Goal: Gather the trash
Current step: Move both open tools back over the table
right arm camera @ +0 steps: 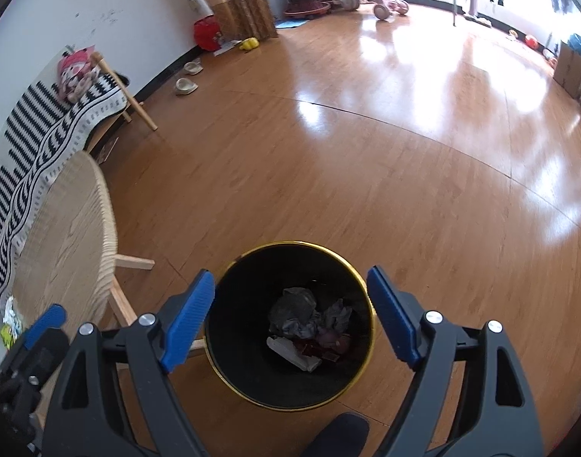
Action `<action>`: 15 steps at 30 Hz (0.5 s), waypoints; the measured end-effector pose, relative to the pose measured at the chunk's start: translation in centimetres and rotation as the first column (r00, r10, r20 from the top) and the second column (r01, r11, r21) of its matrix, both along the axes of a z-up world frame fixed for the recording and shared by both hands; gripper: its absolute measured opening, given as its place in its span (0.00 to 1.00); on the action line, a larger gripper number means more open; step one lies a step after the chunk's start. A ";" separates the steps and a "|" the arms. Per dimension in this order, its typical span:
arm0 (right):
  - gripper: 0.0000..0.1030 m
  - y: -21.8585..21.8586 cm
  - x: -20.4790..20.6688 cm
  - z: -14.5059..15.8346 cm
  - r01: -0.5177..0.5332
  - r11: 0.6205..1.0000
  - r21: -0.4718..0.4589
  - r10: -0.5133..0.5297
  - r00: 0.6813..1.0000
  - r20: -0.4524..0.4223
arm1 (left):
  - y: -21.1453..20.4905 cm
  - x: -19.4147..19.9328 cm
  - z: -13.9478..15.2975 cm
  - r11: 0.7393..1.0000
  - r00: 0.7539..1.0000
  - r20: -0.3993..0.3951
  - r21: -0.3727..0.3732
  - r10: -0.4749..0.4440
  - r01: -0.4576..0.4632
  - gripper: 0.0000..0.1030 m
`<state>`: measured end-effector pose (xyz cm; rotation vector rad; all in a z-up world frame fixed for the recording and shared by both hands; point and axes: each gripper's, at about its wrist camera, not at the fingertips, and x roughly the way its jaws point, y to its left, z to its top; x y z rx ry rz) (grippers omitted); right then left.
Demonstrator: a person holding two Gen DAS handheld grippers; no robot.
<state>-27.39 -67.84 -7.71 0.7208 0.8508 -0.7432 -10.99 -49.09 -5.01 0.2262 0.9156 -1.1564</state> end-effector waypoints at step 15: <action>0.81 13.3 15.8 4.9 -0.322 0.946 -0.035 0.324 0.941 0.097 | 19.7 12.2 6.8 0.938 0.914 0.215 -0.028 0.343 -0.345 0.89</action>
